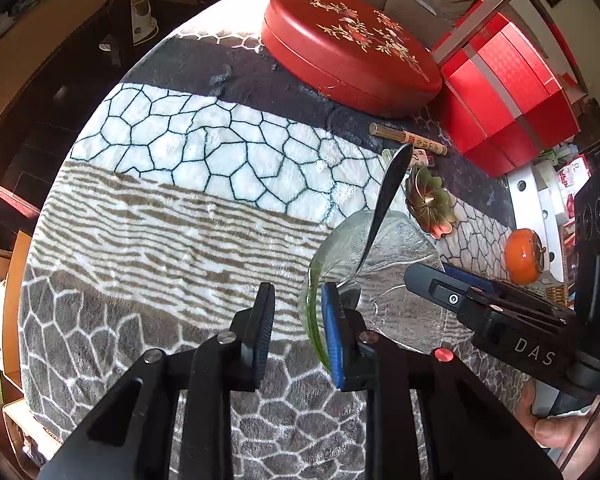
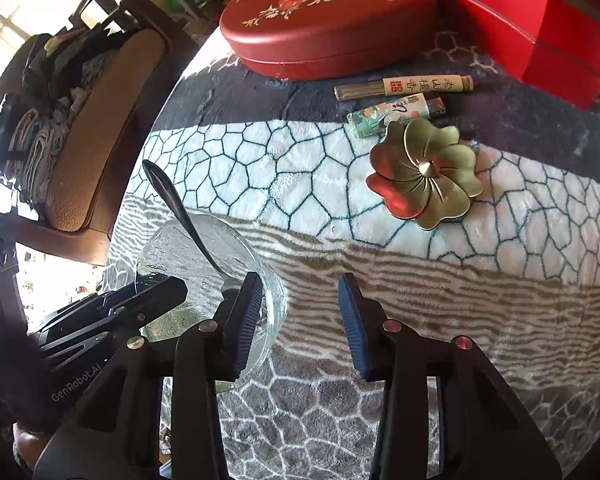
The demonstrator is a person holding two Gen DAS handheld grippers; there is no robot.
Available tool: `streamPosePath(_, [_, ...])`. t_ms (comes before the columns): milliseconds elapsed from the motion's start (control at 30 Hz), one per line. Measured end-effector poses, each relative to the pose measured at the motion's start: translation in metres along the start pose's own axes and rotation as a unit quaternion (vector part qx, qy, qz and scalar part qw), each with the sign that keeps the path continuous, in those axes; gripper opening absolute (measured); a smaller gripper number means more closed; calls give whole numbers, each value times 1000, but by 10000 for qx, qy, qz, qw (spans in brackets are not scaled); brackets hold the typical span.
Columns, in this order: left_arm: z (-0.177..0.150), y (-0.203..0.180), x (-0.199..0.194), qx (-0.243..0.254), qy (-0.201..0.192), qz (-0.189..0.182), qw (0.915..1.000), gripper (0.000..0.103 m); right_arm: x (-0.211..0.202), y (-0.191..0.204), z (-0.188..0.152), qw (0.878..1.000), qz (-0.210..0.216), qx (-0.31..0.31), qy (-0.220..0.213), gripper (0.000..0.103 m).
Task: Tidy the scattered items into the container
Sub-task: 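Close both grippers on the rim of the clear glass bowl holding the spoon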
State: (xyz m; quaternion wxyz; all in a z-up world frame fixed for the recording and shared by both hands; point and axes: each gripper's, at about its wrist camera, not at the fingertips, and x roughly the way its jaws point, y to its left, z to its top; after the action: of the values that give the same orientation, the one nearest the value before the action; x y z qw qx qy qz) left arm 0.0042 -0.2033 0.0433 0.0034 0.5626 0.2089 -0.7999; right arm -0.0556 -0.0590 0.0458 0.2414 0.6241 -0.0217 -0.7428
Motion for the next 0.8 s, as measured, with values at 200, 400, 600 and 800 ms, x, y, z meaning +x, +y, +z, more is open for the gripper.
streamPosePath(200, [0, -8, 7, 127, 14, 98, 9999, 10, 9, 15, 1, 9999, -60, -97, 76, 12])
streamPosePath(400, [2, -4, 8, 80, -5, 101, 9999, 8, -8, 20, 6, 9993, -105, -165, -331, 32])
streamPosePath(600, [1, -1, 7, 9, -56, -32, 10000, 8, -32, 45, 34, 9950, -84, -565, -820, 34])
streamPosePath(800, [2, 2, 8, -88, -27, -146, 9999, 8, -24, 71, 44, 9938, -21, -901, -649, 35])
